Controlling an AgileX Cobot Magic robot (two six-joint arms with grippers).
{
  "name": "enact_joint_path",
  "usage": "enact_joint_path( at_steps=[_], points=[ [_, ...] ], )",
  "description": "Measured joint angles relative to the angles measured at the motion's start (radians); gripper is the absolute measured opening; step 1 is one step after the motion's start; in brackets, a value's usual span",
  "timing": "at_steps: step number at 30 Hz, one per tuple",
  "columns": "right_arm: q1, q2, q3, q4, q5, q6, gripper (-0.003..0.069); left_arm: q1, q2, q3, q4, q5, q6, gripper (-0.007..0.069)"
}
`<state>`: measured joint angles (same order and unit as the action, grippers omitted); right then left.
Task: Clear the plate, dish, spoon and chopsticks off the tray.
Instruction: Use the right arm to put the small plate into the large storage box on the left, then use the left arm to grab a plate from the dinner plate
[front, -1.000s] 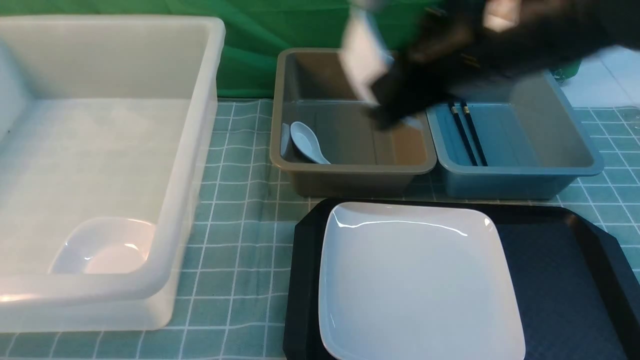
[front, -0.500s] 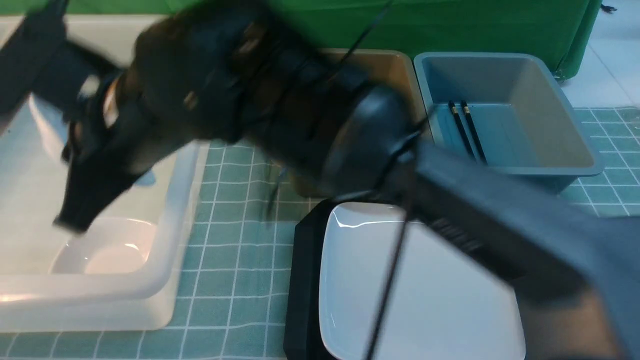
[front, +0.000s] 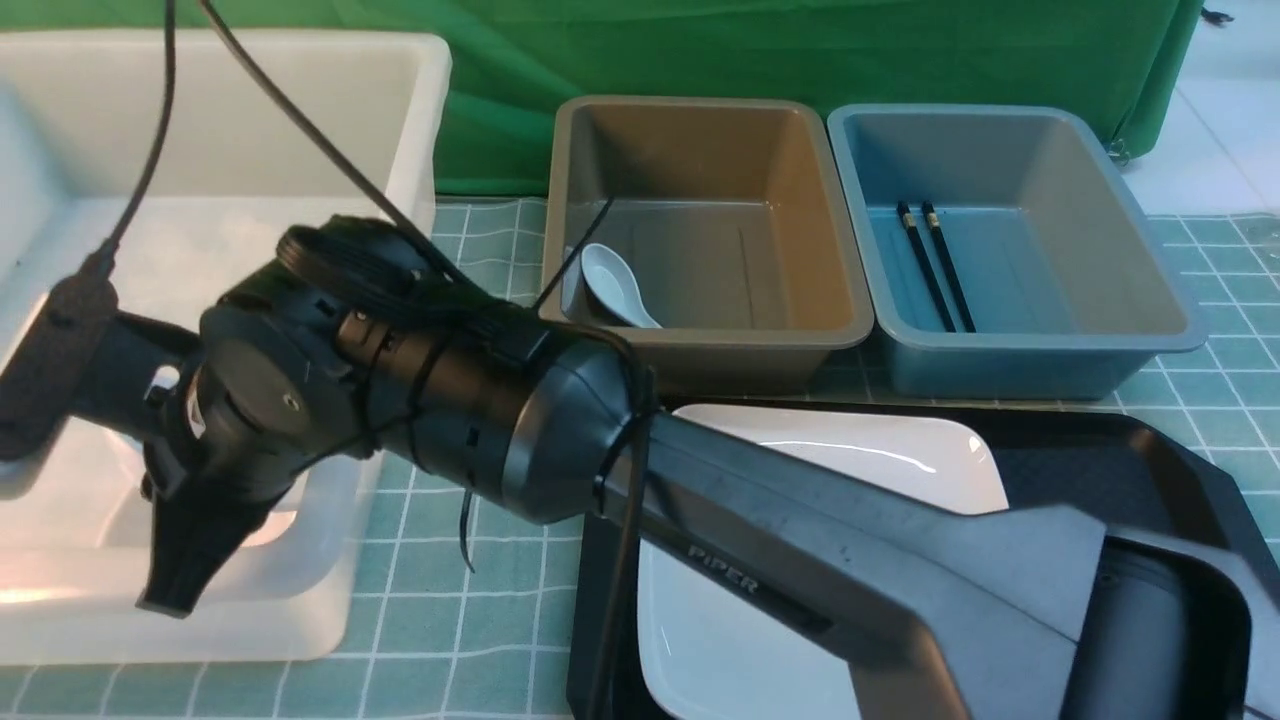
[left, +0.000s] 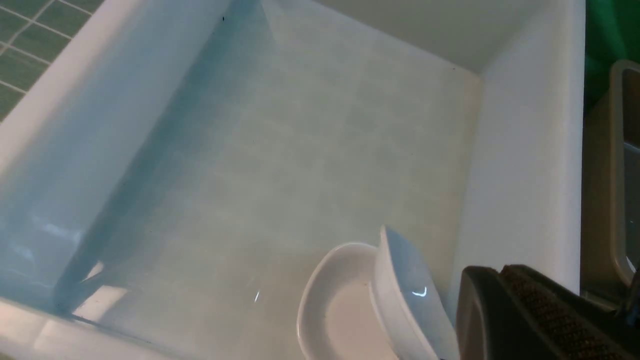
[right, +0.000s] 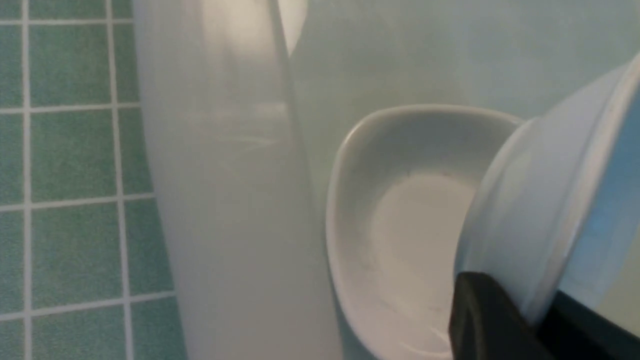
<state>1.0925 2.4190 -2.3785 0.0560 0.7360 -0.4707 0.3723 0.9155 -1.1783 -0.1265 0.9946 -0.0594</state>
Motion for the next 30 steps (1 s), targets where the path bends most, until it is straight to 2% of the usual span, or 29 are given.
enact_joint_path(
  at_steps=[4,7,11,14,17,18,19,20,21,23,26,30],
  points=[
    [0.000,0.006,0.000,0.000,-0.001,-0.002,0.0080,0.000,0.000,0.000,-0.002,0.006,-0.001,0.0011],
    [0.000,0.006,-0.001,-0.001,-0.007,0.007,0.0159,0.000,0.000,0.000,-0.003,0.021,-0.001,0.0011],
    [-0.001,0.001,-0.003,-0.022,0.000,0.044,0.0336,0.000,0.000,0.000,-0.004,0.033,0.000,0.0011],
    [-0.002,-0.021,-0.018,-0.043,0.086,0.067,0.0381,0.000,0.000,0.000,-0.017,0.035,0.018,0.0011],
    [-0.004,-0.072,-0.050,-0.124,0.259,0.135,0.0330,-0.003,0.000,0.000,-0.058,0.035,0.038,0.0011],
    [-0.011,-0.096,-0.060,-0.162,0.316,0.150,0.0276,-0.009,0.000,0.000,-0.082,0.035,0.059,0.0011],
    [-0.023,-0.140,-0.072,-0.199,0.379,0.159,0.0190,-0.025,0.000,0.000,-0.111,0.035,0.069,0.0011],
    [-0.029,-0.156,-0.073,-0.212,0.386,0.166,0.0176,-0.028,0.001,0.000,-0.116,0.035,0.075,0.0011],
    [-0.067,-0.231,-0.075,-0.238,0.397,0.190,0.0077,-0.069,0.005,0.000,-0.162,0.036,0.103,0.0011],
    [-0.128,-0.322,-0.069,-0.238,0.397,0.209,0.0038,-0.127,0.016,0.000,-0.198,0.036,0.124,0.0011],
    [-0.247,-0.460,-0.024,-0.196,0.397,0.242,0.0018,-0.241,0.045,0.000,-0.208,0.036,0.131,0.0007],
    [-0.459,-0.711,0.197,-0.107,0.397,0.276,0.0017,-0.469,0.121,0.000,-0.149,0.036,0.073,0.0001]
  ],
)
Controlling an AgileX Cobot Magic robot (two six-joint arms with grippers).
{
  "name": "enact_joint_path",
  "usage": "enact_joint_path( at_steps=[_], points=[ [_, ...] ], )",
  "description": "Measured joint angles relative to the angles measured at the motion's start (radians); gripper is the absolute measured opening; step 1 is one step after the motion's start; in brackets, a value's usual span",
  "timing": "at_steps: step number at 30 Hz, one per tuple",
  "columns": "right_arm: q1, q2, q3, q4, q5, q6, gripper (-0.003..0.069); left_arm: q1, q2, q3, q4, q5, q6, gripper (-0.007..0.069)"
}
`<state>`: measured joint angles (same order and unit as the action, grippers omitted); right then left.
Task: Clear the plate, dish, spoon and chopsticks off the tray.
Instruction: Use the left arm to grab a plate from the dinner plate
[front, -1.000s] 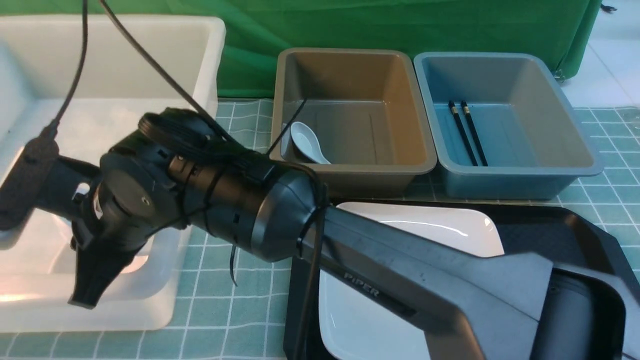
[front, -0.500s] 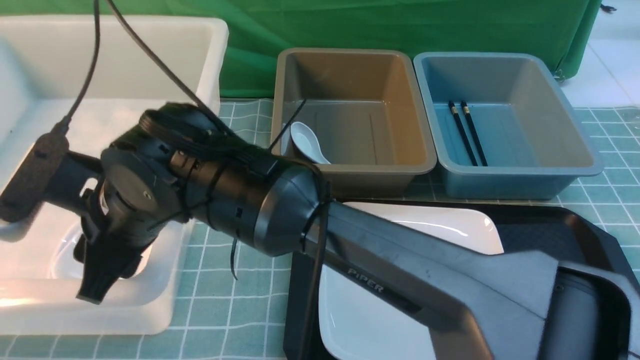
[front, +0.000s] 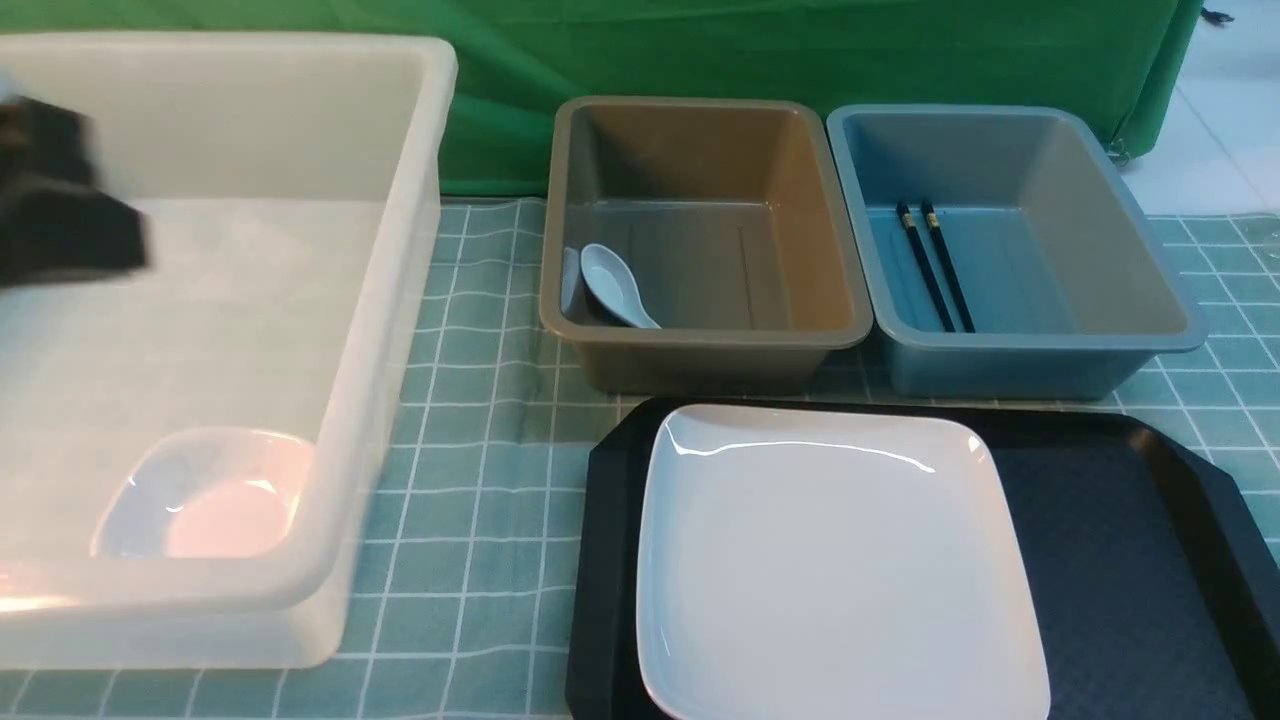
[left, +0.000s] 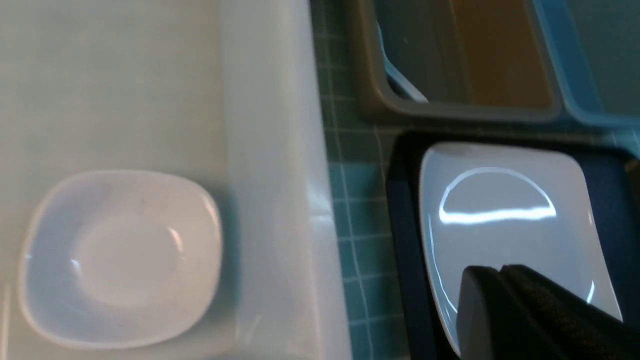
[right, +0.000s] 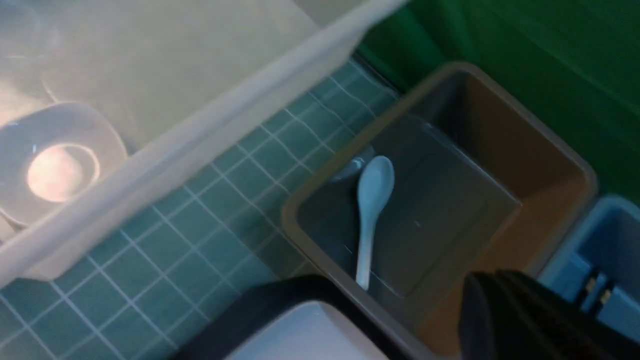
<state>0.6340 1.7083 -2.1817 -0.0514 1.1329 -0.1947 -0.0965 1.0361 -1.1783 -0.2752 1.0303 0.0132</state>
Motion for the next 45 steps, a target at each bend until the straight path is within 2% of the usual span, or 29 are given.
enact_joint_path(
  at_steps=[2,3,6,10,11,13,14,15,16,17,19,21,24,32,34,35,36,38,45],
  points=[
    [-0.058,-0.085,0.140,0.019,0.000,0.004,0.0017,-0.106,0.040,0.000,0.046,-0.001,-0.038,0.0001],
    [-0.074,-0.106,0.174,0.022,0.000,0.006,0.0017,-0.106,0.040,0.000,0.046,-0.001,-0.038,0.0001],
    [-0.222,-0.289,0.532,0.040,-0.003,0.033,0.0017,-0.321,0.147,0.000,0.156,-0.003,-0.132,0.0000],
    [-0.320,-0.394,0.815,0.051,-0.050,0.051,0.0020,-0.404,0.212,0.000,0.177,-0.003,-0.174,0.0000],
    [-0.371,-0.421,0.943,0.075,-0.080,0.055,0.0038,-0.431,0.250,0.000,0.177,-0.004,-0.181,0.0000],
    [-0.411,-0.428,1.087,0.129,-0.119,0.055,0.0087,-0.444,0.289,0.000,0.177,-0.004,-0.183,0.0000],
    [-0.432,-0.418,1.169,0.167,-0.174,0.055,0.0158,-0.446,0.311,0.000,0.178,-0.004,-0.185,0.0000],
    [-0.432,-0.416,1.181,0.173,-0.175,0.055,0.0158,-0.446,0.315,0.000,0.178,-0.004,-0.185,0.0000],
    [-0.439,-0.391,1.274,0.222,-0.253,0.054,0.0255,-0.447,0.337,0.000,0.183,-0.005,-0.187,0.0001],
    [-0.439,-0.391,1.274,0.222,-0.274,0.054,0.0279,-0.447,0.342,0.000,0.183,-0.005,-0.187,0.0001],
    [-0.437,-0.340,1.343,0.270,-0.376,0.052,0.0398,-0.447,0.358,0.000,0.185,-0.008,-0.192,0.0004],
    [-0.425,-0.281,1.357,0.296,-0.457,0.052,0.0467,-0.447,0.365,0.000,0.186,-0.013,-0.193,0.0008],
    [-0.407,-0.198,1.357,0.310,-0.544,0.052,0.0495,-0.447,0.366,0.000,0.187,-0.013,-0.196,0.0008],
    [-0.399,-0.072,1.358,0.316,-0.596,0.056,0.0484,-0.449,0.366,0.000,0.188,-0.005,-0.196,0.0009],
    [-0.387,-0.064,1.358,0.325,-0.612,0.054,0.0373,-0.449,0.366,0.000,0.188,-0.005,-0.196,0.0009],
    [-0.386,-0.064,1.358,0.326,-0.615,0.054,0.0360,-0.449,0.366,0.000,0.188,-0.005,-0.196,0.0009],
    [-0.377,-0.063,1.358,0.329,-0.629,0.051,0.0257,-0.449,0.366,0.000,0.188,-0.005,-0.196,0.0009],
    [-0.372,-0.062,1.358,0.349,-0.655,0.059,0.0150,-0.449,0.366,0.000,0.188,-0.005,-0.197,0.0009],
    [-0.384,-0.073,1.358,0.350,-0.646,0.048,0.0133,-0.449,0.366,0.000,0.160,-0.017,-0.222,0.0009]
  ],
)
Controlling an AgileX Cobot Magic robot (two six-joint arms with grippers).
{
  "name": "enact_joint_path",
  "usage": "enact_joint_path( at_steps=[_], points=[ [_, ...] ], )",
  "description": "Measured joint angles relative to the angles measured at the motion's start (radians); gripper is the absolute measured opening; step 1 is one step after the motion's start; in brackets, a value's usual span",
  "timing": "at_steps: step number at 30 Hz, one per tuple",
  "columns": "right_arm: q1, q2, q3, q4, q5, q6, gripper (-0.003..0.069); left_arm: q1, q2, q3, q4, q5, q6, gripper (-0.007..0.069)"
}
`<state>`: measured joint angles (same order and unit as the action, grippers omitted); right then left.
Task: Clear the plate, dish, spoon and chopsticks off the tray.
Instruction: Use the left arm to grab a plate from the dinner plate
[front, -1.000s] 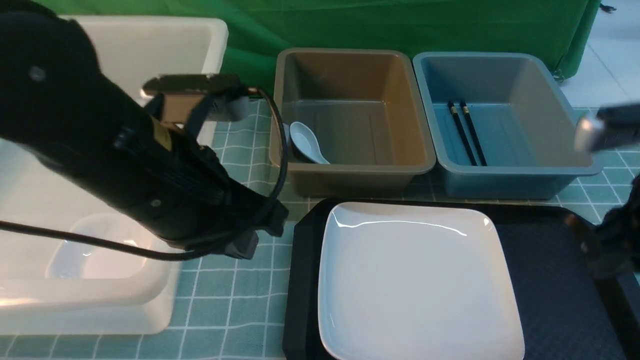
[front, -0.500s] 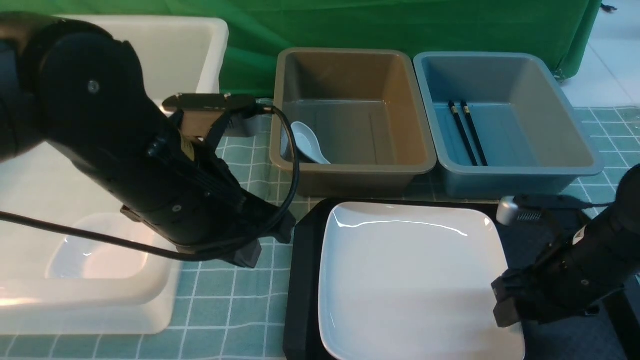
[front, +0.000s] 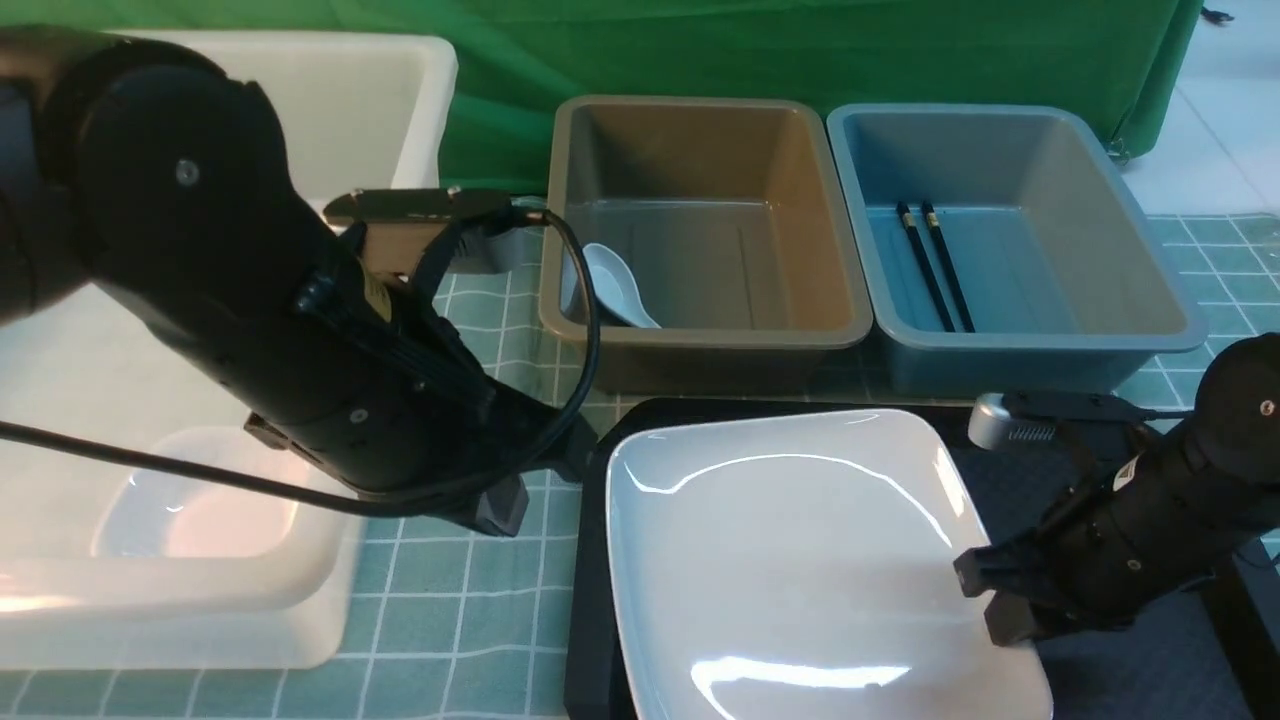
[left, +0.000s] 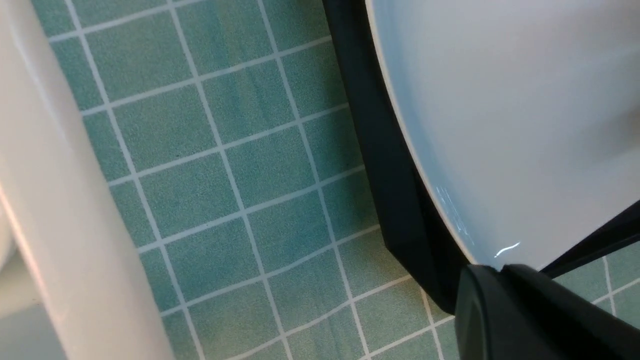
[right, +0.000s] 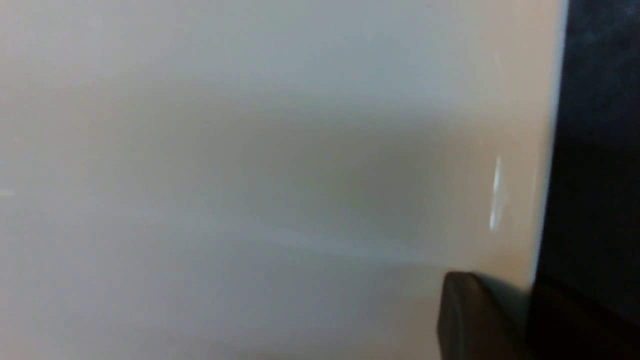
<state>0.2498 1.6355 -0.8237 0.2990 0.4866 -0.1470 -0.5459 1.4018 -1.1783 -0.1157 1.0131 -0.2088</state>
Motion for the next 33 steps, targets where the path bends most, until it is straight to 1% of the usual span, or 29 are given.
enact_joint_path(
  at_steps=[4,6,8,9,12,15,17,18,19,20,21,23,24,25,27,30,33],
  points=[
    [-0.052,-0.035,0.000,-0.007,0.028,-0.001,0.0109,-0.004,0.000,0.000,-0.025,-0.015,0.004,0.0009],
    [-0.120,-0.071,0.000,-0.011,0.066,-0.001,0.0099,-0.017,0.000,0.000,-0.040,-0.038,0.005,0.0009],
    [-0.168,-0.083,0.000,-0.017,0.090,-0.001,0.0096,-0.028,0.000,0.000,-0.051,-0.051,0.005,0.0009],
    [-0.221,-0.088,0.001,-0.023,0.114,-0.002,0.0095,-0.043,0.002,0.000,-0.061,-0.065,0.005,0.0009],
    [-0.285,-0.090,0.001,-0.032,0.138,-0.004,0.0094,-0.073,0.008,0.000,-0.068,-0.090,0.005,0.0009],
    [-0.310,-0.090,0.001,-0.035,0.145,-0.004,0.0095,-0.102,0.013,0.000,-0.073,-0.108,0.001,0.0009],
    [-0.312,-0.090,0.001,-0.036,0.153,-0.004,0.0122,-0.127,0.026,0.000,-0.084,-0.124,-0.009,0.0009],
    [-0.312,-0.090,0.001,-0.041,0.157,-0.002,0.0177,-0.136,0.034,0.000,-0.090,-0.126,-0.011,0.0009],
    [-0.313,-0.090,0.001,-0.043,0.160,0.001,0.0250,-0.142,0.044,0.000,-0.096,-0.127,-0.013,0.0009],
    [-0.314,-0.090,0.001,-0.045,0.160,0.003,0.0278,-0.142,0.047,0.000,-0.097,-0.127,-0.016,0.0009],
    [-0.314,-0.090,0.001,-0.047,0.163,0.003,0.0335,-0.143,0.059,0.000,-0.106,-0.125,-0.025,0.0009],
    [-0.315,-0.101,0.001,-0.063,0.195,-0.003,0.0512,-0.143,0.087,0.000,-0.131,-0.122,-0.047,0.0011],
    [-0.315,-0.106,0.000,-0.065,0.200,-0.003,0.0523,-0.144,0.091,0.000,-0.138,-0.122,-0.051,0.0011],
    [-0.315,-0.122,-0.004,-0.079,0.230,-0.008,0.0573,-0.150,0.107,0.000,-0.156,-0.124,-0.058,0.0013],
    [-0.315,-0.171,-0.015,-0.100,0.262,-0.017,0.0585,-0.168,0.132,0.000,-0.177,-0.136,-0.064,0.0026],
    [-0.315,-0.281,-0.029,-0.112,0.285,-0.020,0.0523,-0.217,0.190,0.000,-0.187,-0.191,-0.103,0.0074],
    [-0.315,-0.362,-0.030,-0.114,0.286,-0.019,0.0479,-0.248,0.251,0.000,-0.200,-0.239,-0.150,0.0141]
  ],
)
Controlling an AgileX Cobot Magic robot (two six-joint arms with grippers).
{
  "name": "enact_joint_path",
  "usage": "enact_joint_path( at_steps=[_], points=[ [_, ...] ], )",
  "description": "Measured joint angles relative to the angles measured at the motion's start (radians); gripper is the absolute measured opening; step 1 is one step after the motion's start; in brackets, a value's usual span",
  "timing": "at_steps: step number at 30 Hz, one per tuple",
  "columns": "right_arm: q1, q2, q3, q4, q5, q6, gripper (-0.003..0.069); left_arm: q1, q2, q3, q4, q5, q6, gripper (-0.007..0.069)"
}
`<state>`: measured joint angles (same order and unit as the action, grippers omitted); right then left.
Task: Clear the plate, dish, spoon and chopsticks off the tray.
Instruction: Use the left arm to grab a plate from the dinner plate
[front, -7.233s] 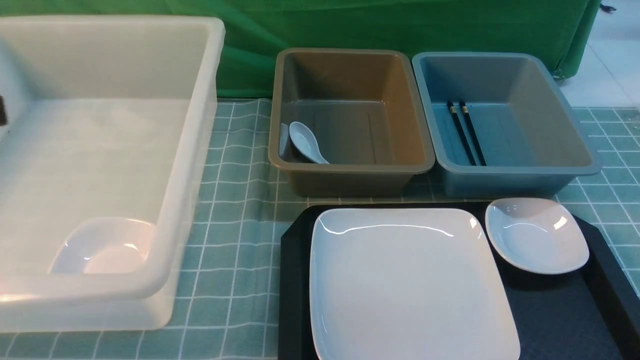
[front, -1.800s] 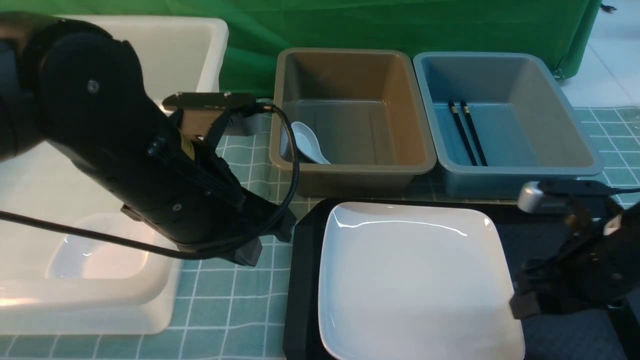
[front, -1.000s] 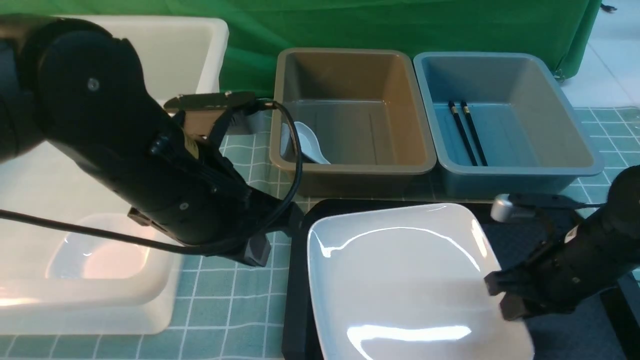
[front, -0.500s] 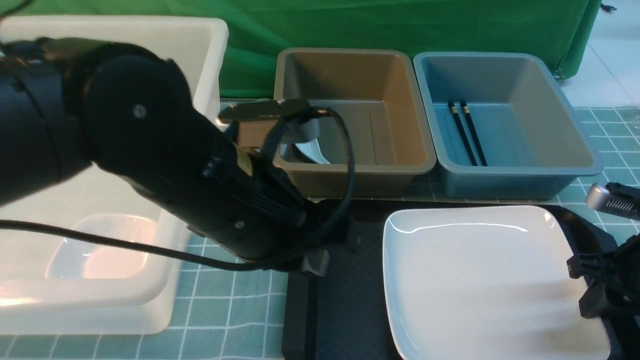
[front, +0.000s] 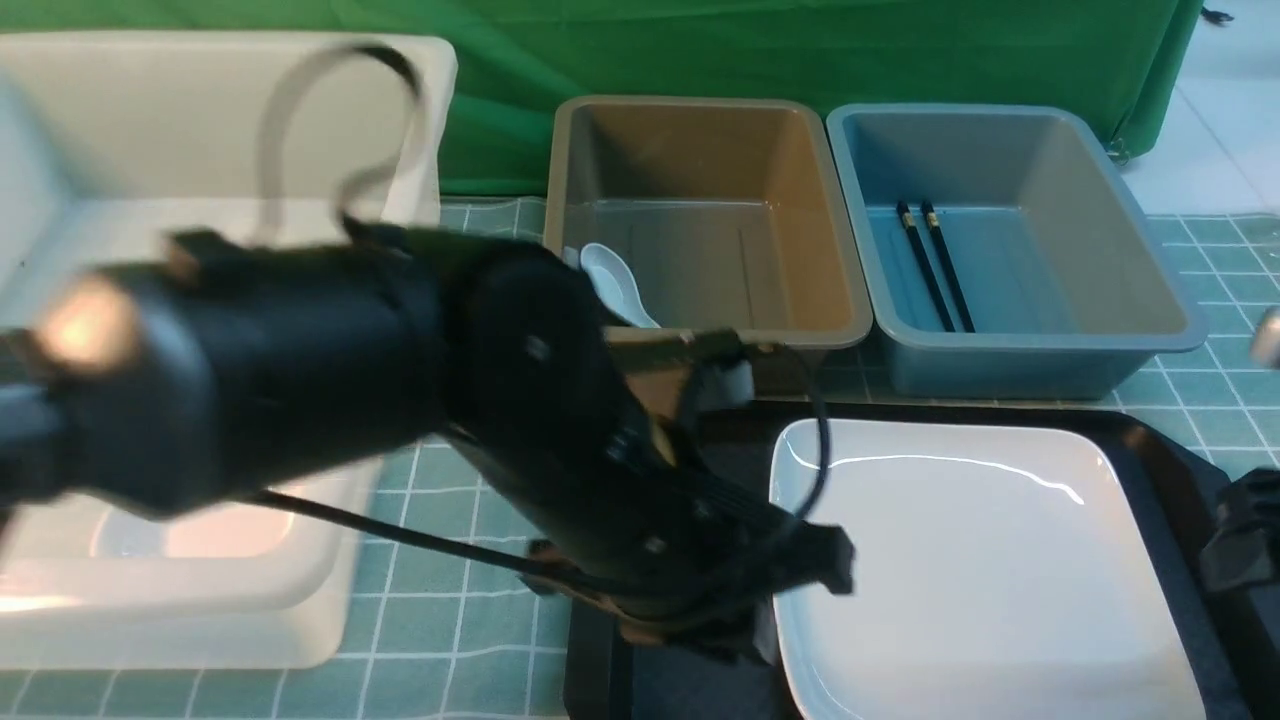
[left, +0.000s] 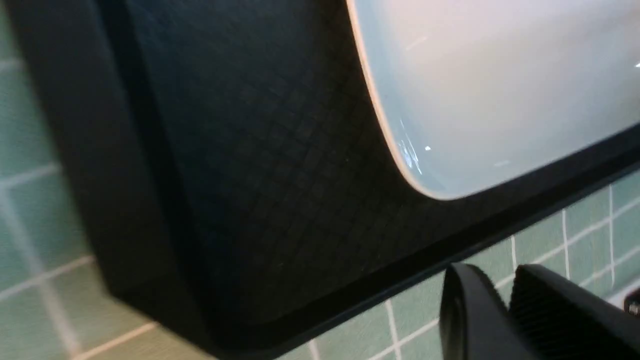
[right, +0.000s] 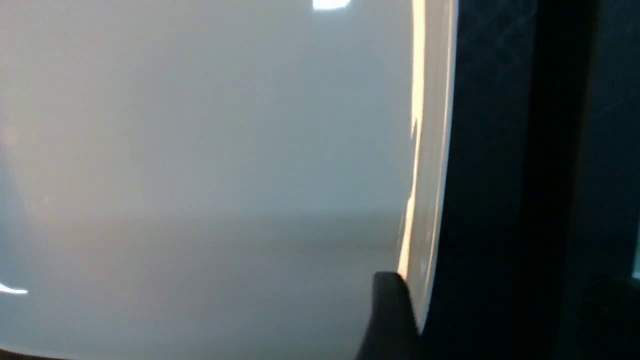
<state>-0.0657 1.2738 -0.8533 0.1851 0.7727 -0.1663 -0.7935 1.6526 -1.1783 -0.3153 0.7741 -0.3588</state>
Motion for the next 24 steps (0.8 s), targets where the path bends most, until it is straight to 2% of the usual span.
enact_joint_path(
  at_steps=[2,7,8,10,12,15,18,24],
  points=[
    [0.000,-0.084,0.000,-0.002,0.001,0.000,0.0460,-0.014,0.065,0.000,-0.027,-0.039,-0.045,0.0232],
    [0.000,-0.187,0.000,-0.003,0.002,0.021,0.0453,-0.016,0.184,0.000,-0.098,-0.100,-0.064,0.0447],
    [0.000,-0.189,0.000,-0.004,0.002,0.021,0.0453,-0.016,0.187,0.000,-0.098,-0.104,-0.064,0.0455],
    [0.000,-0.198,0.000,-0.004,0.003,0.022,0.0451,-0.016,0.221,0.000,-0.128,-0.141,-0.064,0.0532],
    [0.000,-0.198,0.000,-0.005,0.003,0.022,0.0451,-0.016,0.236,0.000,-0.152,-0.162,-0.057,0.0575],
    [0.000,-0.198,0.000,-0.005,0.003,0.023,0.0451,-0.022,0.240,0.000,-0.182,-0.192,-0.030,0.0598],
    [0.000,-0.198,0.000,-0.005,0.000,0.023,0.0451,-0.037,0.242,0.000,-0.190,-0.223,-0.019,0.0588],
    [0.000,-0.198,0.000,-0.005,-0.007,0.023,0.0451,-0.054,0.276,-0.001,-0.211,-0.259,-0.014,0.0516]
  ],
)
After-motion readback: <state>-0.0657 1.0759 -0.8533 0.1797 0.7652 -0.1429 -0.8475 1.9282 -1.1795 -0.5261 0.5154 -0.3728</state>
